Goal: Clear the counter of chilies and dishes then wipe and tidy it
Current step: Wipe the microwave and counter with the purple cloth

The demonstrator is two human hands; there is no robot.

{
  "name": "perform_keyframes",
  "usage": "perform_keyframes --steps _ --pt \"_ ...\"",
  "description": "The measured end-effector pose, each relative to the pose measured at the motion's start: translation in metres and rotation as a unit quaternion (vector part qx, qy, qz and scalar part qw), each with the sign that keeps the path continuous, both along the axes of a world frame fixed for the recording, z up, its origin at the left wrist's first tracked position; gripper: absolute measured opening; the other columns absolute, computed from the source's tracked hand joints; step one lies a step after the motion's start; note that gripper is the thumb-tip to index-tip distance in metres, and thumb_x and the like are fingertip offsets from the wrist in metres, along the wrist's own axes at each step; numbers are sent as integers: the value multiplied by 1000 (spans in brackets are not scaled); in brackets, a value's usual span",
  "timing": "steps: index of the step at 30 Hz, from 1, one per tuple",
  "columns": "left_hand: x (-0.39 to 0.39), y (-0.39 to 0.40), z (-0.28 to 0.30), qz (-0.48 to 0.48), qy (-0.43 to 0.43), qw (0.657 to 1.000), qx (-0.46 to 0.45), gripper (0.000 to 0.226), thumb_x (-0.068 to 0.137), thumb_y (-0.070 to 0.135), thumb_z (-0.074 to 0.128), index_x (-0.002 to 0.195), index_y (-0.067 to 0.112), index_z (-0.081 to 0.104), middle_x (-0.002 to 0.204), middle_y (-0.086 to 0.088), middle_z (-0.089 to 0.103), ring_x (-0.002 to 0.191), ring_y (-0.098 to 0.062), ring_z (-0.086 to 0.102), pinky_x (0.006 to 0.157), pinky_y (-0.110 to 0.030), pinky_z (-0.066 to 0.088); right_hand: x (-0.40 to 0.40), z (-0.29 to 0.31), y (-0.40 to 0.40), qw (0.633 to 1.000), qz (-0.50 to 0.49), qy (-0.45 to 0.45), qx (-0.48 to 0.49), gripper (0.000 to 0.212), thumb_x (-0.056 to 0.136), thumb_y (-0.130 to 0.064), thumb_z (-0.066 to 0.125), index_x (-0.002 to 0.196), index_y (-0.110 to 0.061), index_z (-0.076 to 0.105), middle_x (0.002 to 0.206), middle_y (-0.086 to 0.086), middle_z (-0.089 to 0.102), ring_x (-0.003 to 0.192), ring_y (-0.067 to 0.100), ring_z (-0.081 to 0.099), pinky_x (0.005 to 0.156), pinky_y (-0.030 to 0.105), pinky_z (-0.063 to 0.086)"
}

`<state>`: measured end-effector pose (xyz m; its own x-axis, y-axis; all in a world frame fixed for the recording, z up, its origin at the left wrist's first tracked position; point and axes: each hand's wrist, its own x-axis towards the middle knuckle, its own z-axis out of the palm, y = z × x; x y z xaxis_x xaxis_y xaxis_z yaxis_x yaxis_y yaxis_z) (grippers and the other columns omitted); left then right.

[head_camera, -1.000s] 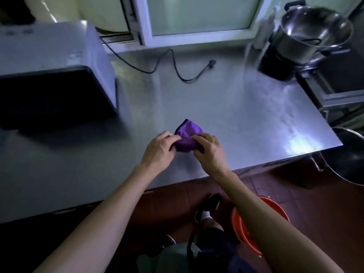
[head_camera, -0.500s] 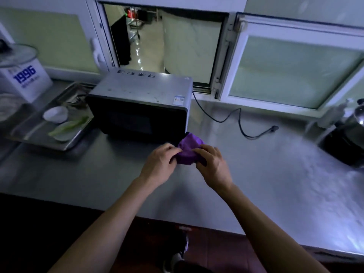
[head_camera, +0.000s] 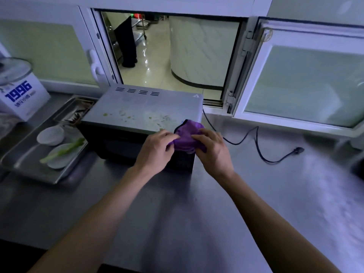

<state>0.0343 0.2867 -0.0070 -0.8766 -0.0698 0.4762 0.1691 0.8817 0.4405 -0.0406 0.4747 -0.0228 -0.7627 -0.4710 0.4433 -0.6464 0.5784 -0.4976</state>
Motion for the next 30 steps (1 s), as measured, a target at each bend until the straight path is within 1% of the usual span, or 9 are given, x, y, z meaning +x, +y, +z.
perform_keyframes --steps 6,12,15,17,19,21,24,28,30 --pt "-50 -31 13 -1 19 1000 11 29 84 -1 67 110 10 73 103 -2 67 89 -19 65 80 -39 55 -45 10 -26 1000 -10 -3 -18 41 77 -8 73 118 -12 72 123 7 65 110 27 54 88 35 49" --pt "-72 -45 2 7 -25 1000 -2 29 82 1 69 110 9 73 105 -4 69 92 -23 66 83 -45 53 -63 12 -43 997 -1 -62 51 43 81 -9 67 124 -10 68 132 8 60 116 33 51 96 41 46" --pt "-71 -52 -3 19 -32 999 -32 26 83 18 66 108 12 73 102 -1 72 95 -24 64 83 -46 51 -67 13 -51 994 10 -76 81 37 87 -30 64 121 -14 66 125 1 63 115 29 53 97 37 44" --pt "-70 -58 -4 23 -37 999 -31 30 88 25 60 112 13 72 101 0 73 96 -23 64 83 -46 50 -71 15 -58 991 6 -93 91 43 91 -53 55 114 -18 65 115 -1 66 109 23 56 95 39 45" --pt "-69 -64 -6 33 -37 998 -24 29 93 26 57 117 13 70 102 -1 73 96 -23 64 83 -46 50 -74 16 -66 990 -13 -99 98 49 92 -62 48 110 -20 64 110 -1 66 106 21 57 92 40 47" --pt "-68 -72 -7 41 -38 998 -31 25 96 23 57 115 13 70 103 1 72 98 -23 63 83 -47 50 -74 15 -75 987 -32 -76 140 46 94 -59 48 120 -23 61 121 -2 63 116 22 55 97 40 44" --pt "-67 -86 -9 50 -40 996 -57 18 96 22 59 107 14 72 105 4 70 103 -21 60 84 -46 48 -70 9 -90 970 -42 -78 228 57 95 -58 39 146 -33 42 151 -1 42 139 27 35 111 46 29" --pt "-66 -106 -10 58 -40 995 -67 18 95 24 59 107 15 71 108 5 69 108 -19 58 86 -45 46 -67 7 -106 950 -52 -110 289 72 89 -77 25 150 -39 33 162 6 24 146 37 16 115 55 19" --pt "-67 -115 -11 53 -44 995 -65 20 95 24 59 108 14 70 109 4 68 109 -20 58 86 -46 47 -66 8 -116 938 -55 -114 322 77 87 -81 24 153 -40 27 165 8 17 147 41 11 116 57 15"
